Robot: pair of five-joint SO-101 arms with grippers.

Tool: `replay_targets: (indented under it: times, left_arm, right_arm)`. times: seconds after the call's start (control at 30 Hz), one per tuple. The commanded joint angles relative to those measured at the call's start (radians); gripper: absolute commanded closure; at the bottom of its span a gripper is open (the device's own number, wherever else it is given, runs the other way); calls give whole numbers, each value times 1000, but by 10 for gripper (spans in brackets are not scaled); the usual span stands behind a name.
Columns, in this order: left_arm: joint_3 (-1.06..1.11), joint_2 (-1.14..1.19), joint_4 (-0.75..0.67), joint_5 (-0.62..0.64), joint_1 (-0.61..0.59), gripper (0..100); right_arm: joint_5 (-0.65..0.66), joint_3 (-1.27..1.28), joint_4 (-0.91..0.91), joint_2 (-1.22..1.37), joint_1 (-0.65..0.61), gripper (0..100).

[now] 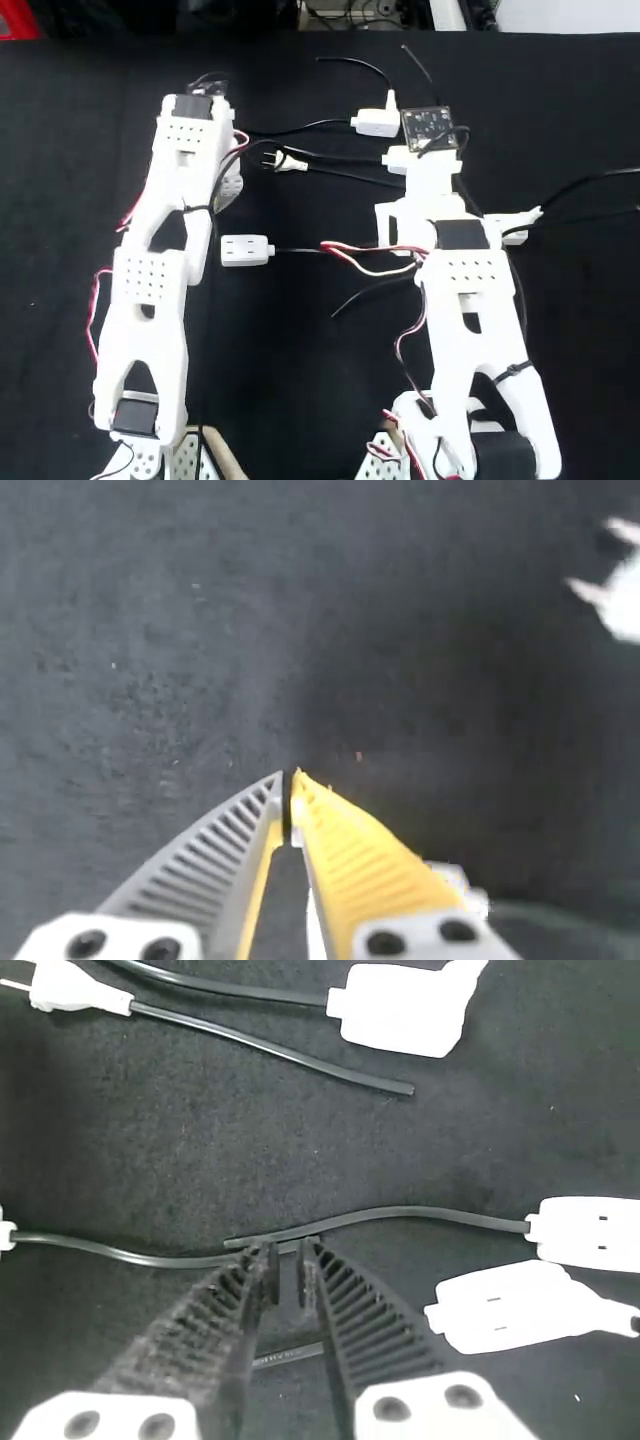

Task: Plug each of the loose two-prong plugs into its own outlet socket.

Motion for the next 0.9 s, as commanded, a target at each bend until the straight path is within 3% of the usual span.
replay_targets:
  times: [0.0,0.1,0.17,0.23,0.37,0.53,0.87]
  left_arm:
    - [108,-163,17,-267,-56,970]
    - [231,-244,17,-298,-87,970]
    - [340,-315,17,-236,-90,969]
    - [464,-396,17,-87,-93,933]
    - [711,-608,17,356,-120,800]
    - [809,-795,2,586,-50,750]
    - [868,-640,-282,761,82,749]
  right_arm:
    - [-5,-10,-15,1,15,949]
    - [-5,-10,-15,1,15,949]
    - [-5,-10,-17,1,15,949]
    - [-5,-10,-17,1,15,949]
    - [-5,-10,-17,1,17,949]
    - [-6,-10,-17,1,18,949]
    - [-6,-7,-17,1,18,949]
